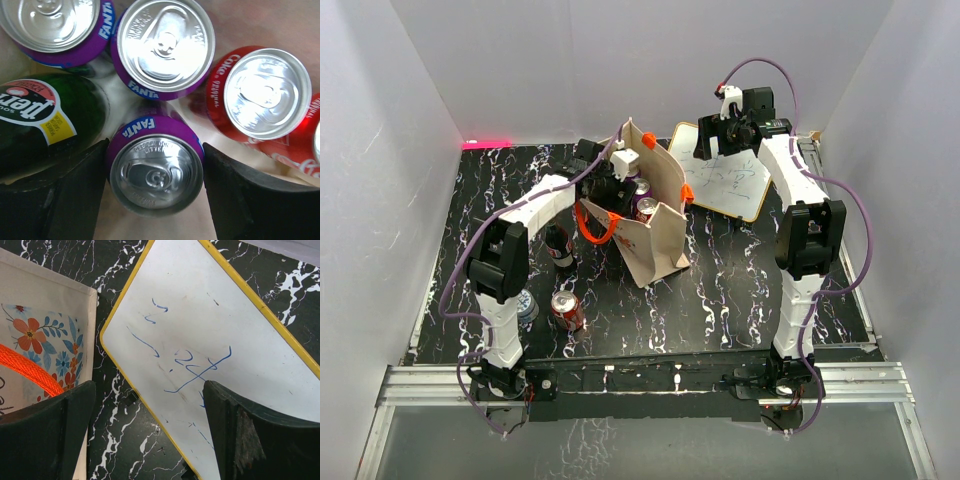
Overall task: Place the beverage into the canvas bag
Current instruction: Place the drink in the canvas bag.
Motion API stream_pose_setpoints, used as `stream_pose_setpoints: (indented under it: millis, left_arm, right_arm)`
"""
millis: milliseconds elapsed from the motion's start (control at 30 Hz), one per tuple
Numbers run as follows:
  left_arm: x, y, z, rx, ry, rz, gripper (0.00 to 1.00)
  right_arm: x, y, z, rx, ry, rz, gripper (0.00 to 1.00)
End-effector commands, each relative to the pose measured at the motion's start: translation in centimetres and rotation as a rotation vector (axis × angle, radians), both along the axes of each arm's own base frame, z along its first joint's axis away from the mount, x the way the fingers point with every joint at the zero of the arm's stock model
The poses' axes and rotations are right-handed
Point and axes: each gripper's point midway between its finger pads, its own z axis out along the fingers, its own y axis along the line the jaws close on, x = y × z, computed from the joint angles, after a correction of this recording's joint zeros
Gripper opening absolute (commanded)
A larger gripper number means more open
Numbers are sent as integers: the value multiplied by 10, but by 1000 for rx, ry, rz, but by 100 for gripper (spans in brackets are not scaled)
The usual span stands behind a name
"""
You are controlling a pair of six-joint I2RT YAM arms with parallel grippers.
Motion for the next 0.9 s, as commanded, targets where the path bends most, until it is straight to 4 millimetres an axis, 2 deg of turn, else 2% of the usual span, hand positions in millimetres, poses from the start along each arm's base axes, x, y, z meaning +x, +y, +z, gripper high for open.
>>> stream_pose_setpoints:
  millis: [0, 267, 467, 633, 867]
  left_arm:
    - [4, 17, 37, -10, -13, 32, 75]
    - [7, 15, 59, -16, -48, 12, 84]
    - [-1, 14, 80, -29, -54, -15, 87]
    - [-3, 15, 107, -39, -98, -30, 88]
    - [-4, 2, 152, -109, -175, -112, 83]
  right_arm:
    - [4, 3, 43, 23, -114, 13, 92]
    - [1, 3, 41, 36, -113, 4, 91]
    - [0, 4, 42, 39, -118, 2, 91]
    - [0, 5, 42, 43, -125, 9, 92]
    - [3, 11, 40, 53, -130, 22, 91]
